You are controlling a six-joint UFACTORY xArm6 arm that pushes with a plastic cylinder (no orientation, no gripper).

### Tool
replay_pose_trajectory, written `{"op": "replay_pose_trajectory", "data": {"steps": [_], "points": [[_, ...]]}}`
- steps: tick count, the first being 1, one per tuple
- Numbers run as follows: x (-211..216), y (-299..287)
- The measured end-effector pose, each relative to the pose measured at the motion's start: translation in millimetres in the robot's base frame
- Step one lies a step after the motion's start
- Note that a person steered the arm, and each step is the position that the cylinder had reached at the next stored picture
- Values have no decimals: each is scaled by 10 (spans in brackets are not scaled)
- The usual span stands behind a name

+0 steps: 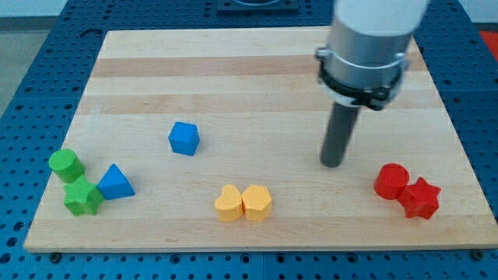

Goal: Move the blue triangle slightly up

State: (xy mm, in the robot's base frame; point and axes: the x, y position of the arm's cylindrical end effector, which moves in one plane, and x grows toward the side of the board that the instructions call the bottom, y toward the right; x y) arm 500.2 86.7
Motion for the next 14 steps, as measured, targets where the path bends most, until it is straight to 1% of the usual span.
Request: {"op": "replay_pose_trajectory", "data": {"steps": [2, 3, 4, 5, 7, 8, 9, 10, 11, 12, 13, 14], "points": [[-44, -1080], [73, -1222], [252, -1519], [536, -1837], [1057, -2837], [865, -3000], [759, -2672], [616, -2516], [520, -2598], [687, -2661], [869, -2896], [709, -3264]]}}
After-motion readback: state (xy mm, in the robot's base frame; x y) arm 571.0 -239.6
